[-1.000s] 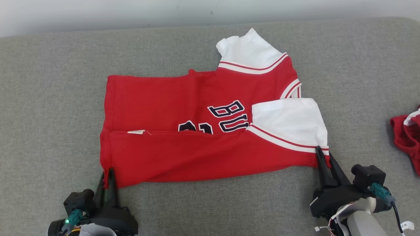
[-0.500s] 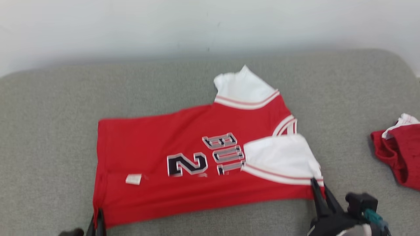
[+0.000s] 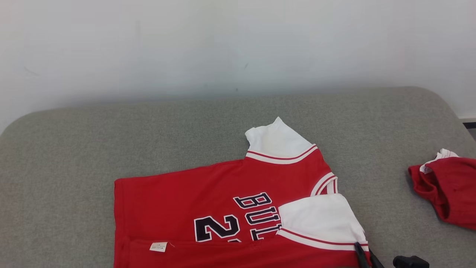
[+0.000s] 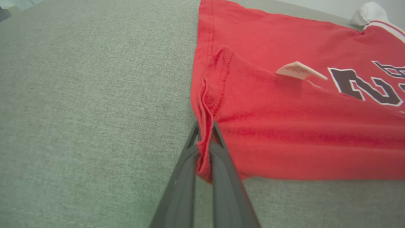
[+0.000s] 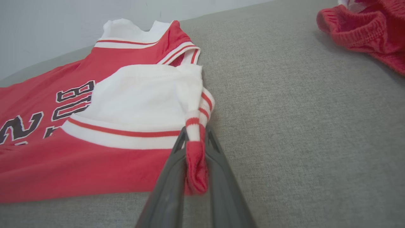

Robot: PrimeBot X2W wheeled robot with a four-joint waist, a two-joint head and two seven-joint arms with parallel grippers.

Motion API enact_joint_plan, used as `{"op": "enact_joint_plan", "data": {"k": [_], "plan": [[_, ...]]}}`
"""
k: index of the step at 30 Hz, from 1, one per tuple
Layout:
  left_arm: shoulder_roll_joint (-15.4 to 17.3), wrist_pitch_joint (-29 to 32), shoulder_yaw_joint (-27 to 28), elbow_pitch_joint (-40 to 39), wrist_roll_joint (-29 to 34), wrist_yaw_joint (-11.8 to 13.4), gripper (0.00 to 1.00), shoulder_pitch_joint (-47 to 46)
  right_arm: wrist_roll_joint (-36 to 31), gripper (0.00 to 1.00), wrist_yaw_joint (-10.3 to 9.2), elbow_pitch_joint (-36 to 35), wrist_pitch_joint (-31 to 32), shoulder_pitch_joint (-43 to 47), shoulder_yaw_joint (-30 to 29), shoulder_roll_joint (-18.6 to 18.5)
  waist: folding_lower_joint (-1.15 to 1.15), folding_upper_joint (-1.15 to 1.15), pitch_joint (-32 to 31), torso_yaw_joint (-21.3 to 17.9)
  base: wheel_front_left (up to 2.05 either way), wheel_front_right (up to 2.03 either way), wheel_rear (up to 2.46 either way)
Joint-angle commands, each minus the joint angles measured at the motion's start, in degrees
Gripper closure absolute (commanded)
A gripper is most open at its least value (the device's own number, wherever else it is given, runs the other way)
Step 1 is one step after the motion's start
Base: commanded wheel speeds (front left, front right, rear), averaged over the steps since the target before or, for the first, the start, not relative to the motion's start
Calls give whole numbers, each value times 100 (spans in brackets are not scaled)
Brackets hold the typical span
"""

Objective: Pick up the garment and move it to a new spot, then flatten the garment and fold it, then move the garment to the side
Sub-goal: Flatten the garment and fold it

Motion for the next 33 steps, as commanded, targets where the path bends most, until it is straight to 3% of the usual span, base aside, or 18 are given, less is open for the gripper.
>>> {"op": "enact_joint_plan", "data": {"k": [1,2,3,11,17,26,33], "plan": [[37,-17,-3,48,-7,25,71,19,-6,65,-19,16,1,-19,-8,3,2,1,51,29,0,0,0],[37,-17,-24,59,13,18,53,-33,-27,19,-18,19,1,-55,-21,15,2,1,73,46,0,0,0],[36,-17,-62,72,22,16,0,-89,-76,0,-18,-3,0,-100,-71,21,2,1,100,68,0,0,0],[34,-17,-60,64,229,8,0,-725,-363,0,-17,-369,2,-543,-559,-19,2,1,488,229,0,0,0],[289,-1,-195,631,386,-161,0,-1731,-508,0,-17,-391,1,-1261,-403,-160,2,1,807,257,0,0,0],[821,856,-548,1215,394,-430,0,-3396,-457,0,-17,-53,2,-2381,176,-364,2,1,1277,267,0,0,0],[1068,1575,-860,1598,31,-498,0,-4082,-372,0,-17,183,1,-2945,415,-374,2,1,1472,251,0,0,0]]}}
